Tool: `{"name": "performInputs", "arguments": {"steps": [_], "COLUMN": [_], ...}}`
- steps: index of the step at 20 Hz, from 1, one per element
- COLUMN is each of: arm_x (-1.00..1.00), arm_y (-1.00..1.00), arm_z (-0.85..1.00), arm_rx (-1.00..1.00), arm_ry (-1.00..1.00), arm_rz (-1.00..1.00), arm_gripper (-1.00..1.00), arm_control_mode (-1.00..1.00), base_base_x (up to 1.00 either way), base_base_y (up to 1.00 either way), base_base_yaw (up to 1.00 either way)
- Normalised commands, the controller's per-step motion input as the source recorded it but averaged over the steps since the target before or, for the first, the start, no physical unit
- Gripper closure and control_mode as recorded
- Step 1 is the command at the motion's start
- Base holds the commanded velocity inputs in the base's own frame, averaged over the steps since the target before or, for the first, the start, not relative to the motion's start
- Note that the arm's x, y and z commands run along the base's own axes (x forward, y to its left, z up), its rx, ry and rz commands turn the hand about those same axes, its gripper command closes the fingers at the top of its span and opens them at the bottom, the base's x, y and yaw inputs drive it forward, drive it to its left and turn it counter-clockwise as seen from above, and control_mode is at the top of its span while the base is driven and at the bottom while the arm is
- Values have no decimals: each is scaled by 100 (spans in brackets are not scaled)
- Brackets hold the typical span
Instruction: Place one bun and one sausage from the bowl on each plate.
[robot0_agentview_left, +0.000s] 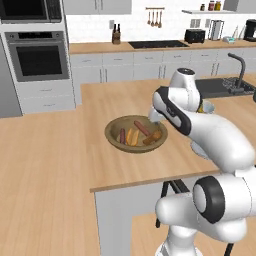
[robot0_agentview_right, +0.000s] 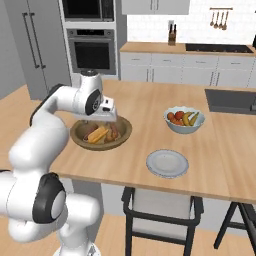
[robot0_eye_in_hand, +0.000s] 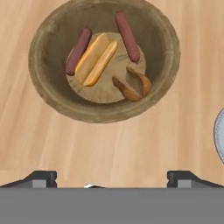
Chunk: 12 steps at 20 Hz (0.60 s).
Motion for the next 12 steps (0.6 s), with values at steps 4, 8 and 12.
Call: {"name": "performInputs", "arguments": {"steps": [4,8,12], "arm_x": [54,71,79], "arm_y": [-2,0,0], "arm_z": [-44,-27,-67], "arm_rx": [-13,-14,-28], "arm_ry": [14,5,15], "arm_rz": [31,31,29], "arm_gripper": [-100,-100,-100], "arm_control_mode": [-100,-100,-100], "base_base_x": [0,0,0], "base_base_y": [0,0,0], "base_base_yaw": [0,0,0]}}
